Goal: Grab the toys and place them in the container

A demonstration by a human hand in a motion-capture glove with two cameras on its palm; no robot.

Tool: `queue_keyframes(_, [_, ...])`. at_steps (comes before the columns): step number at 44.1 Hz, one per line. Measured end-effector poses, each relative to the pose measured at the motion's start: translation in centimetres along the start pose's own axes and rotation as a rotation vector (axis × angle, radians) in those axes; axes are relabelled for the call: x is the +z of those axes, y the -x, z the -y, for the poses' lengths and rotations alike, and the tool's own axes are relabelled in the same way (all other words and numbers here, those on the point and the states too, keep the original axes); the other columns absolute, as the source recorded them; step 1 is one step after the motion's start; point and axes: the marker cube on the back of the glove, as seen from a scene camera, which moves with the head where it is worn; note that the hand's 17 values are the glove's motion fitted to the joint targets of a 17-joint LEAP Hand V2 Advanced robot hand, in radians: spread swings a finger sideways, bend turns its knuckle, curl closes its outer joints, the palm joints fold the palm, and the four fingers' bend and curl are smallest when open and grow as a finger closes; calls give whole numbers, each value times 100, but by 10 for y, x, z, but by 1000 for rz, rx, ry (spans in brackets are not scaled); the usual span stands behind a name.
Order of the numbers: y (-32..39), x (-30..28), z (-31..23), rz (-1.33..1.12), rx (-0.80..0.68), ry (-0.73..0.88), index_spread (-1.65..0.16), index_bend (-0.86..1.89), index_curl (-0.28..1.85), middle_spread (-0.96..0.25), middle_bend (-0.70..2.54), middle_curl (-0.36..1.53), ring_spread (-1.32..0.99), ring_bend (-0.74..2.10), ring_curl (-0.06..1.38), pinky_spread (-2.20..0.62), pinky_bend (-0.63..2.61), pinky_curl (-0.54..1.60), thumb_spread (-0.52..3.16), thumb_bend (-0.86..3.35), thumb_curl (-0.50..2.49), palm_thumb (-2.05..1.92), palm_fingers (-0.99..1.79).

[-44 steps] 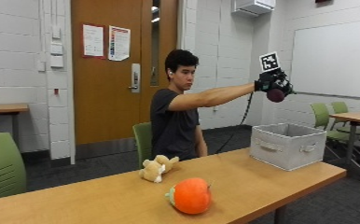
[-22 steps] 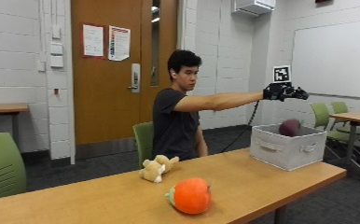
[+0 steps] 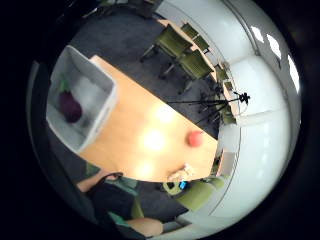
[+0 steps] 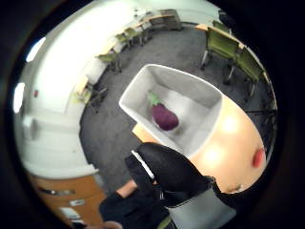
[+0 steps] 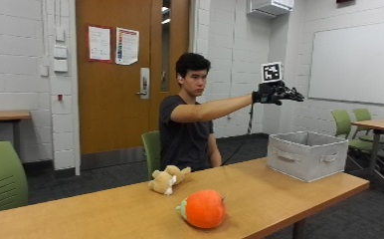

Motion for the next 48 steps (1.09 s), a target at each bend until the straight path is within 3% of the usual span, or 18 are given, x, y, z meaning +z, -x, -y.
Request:
queue_keyframes(19, [-160, -16, -142, -158, 280, 42, -17, 16, 54, -9, 38, 50, -24, 55, 30, -12, 69, 33, 99, -9, 26, -11, -2])
queue_keyframes(25, [-220, -13, -239, -136, 412, 76, -17, 17, 52, -10, 37, 49, -25, 54, 29, -12, 66, 32, 99, -9, 24, -11, 0])
queue_keyframes(37, [-317, 56, -348, -105, 552, 89, -19, 17, 50, -10, 38, 48, -27, 54, 29, -12, 62, 32, 99, -8, 21, -11, 5])
queue_keyframes(48, [-350, 140, -386, -54, 590, 194, -21, 20, 50, -11, 37, 47, -29, 51, 28, -12, 59, 32, 98, -9, 20, -11, 8])
